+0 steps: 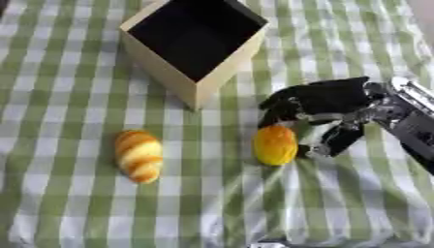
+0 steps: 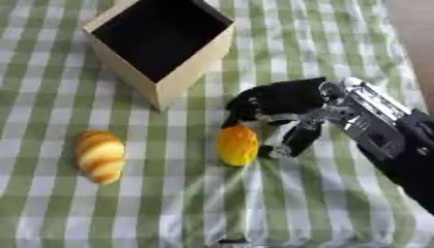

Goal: Pick up objects on the table and place them in the box.

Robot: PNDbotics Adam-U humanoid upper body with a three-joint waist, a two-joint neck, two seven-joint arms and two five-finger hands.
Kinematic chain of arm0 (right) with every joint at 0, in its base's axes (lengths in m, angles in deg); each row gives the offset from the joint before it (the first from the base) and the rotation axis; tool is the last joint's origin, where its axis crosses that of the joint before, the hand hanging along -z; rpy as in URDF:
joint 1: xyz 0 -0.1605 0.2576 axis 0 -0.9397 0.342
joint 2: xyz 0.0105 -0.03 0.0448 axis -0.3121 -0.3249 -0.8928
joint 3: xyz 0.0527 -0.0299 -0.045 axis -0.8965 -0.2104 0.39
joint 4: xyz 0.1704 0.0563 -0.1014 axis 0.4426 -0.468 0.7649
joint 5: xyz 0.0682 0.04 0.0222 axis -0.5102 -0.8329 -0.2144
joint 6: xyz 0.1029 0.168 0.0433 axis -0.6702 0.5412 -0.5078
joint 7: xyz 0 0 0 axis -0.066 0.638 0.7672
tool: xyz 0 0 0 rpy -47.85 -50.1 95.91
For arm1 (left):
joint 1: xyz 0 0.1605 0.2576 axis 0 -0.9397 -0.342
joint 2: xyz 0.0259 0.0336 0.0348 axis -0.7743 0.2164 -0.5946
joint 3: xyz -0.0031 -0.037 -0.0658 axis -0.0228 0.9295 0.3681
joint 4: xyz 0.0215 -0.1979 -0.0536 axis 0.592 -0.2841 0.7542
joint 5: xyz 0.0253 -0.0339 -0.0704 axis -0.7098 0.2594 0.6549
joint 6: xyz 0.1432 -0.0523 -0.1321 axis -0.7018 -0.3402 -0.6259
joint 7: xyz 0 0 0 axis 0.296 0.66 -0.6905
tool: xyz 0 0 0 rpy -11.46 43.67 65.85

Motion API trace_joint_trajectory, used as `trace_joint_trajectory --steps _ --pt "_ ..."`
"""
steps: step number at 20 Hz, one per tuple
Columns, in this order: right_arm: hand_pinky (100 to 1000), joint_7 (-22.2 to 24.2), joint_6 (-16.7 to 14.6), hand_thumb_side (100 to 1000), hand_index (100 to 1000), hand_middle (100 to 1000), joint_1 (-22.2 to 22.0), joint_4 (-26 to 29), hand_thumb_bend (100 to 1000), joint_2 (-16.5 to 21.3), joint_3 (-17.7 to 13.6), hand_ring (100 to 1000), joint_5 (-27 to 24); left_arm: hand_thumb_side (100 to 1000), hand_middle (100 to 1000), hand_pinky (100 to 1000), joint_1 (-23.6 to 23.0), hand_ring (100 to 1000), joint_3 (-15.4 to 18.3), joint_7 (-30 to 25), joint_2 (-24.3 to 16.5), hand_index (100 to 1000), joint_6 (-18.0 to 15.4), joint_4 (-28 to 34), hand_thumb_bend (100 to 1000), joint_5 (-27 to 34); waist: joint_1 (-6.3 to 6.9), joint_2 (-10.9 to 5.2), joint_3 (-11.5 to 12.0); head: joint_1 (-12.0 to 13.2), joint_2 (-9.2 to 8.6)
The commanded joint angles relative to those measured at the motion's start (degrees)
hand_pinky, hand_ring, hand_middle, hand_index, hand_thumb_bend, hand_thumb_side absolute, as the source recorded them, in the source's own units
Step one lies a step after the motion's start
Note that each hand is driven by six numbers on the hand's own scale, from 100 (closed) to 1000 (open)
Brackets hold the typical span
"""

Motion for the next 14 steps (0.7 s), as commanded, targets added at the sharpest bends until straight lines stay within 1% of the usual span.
trace_joint_trajectory --steps 1,6,7,9,11,13,14 --pt "969 7.46 -7.10 111 889 757 0.43 -0.49 221 0.87 -0.10 960 -0.29 662 803 782 0.54 700 0.07 -0.09 -0.55 862 0.04 0.90 100 -0.16 0.28 -0.88 -0.02 0.01 -0.47" --pt "965 8.50 -6.66 135 883 750 -0.17 0.53 197 1.35 -0.13 956 -1.29 662 804 783 0.41 700 0.10 -0.07 -0.69 862 0.07 0.90 100 -0.27 0.23 -1.09 -0.35 0.39 -0.33" --pt "967 9.06 -6.55 178 902 766 -0.33 0.90 183 1.54 -0.16 959 -1.69 662 804 783 0.40 700 0.10 -0.08 -0.73 862 0.07 0.90 100 -0.30 0.21 -1.15 -0.43 0.50 -0.27" --pt "966 10.34 -6.23 196 910 770 -0.63 1.78 166 1.93 -0.28 958 -2.83 662 803 782 0.45 700 0.10 -0.04 -0.83 862 0.06 0.90 100 -0.30 0.19 -1.27 -0.55 0.64 -0.22" --pt "962 11.27 -5.63 185 903 758 -0.71 2.79 143 2.28 -0.59 953 -4.15 662 803 783 0.52 700 0.08 -0.03 -0.88 862 0.08 0.90 100 -0.28 0.17 -1.36 -0.65 0.69 -0.27" --pt "957 11.83 -4.80 161 875 725 -0.59 3.31 128 2.37 -0.89 944 -5.29 662 803 783 0.57 700 0.04 -0.07 -0.83 862 0.11 0.90 100 -0.26 0.15 -1.41 -0.65 0.68 -0.35" --pt "955 11.88 -4.33 168 871 720 -0.55 3.38 123 2.37 -1.02 942 -5.68 662 803 783 0.58 701 0.05 -0.06 -0.80 862 0.12 0.90 100 -0.26 0.14 -1.42 -0.63 0.67 -0.40"
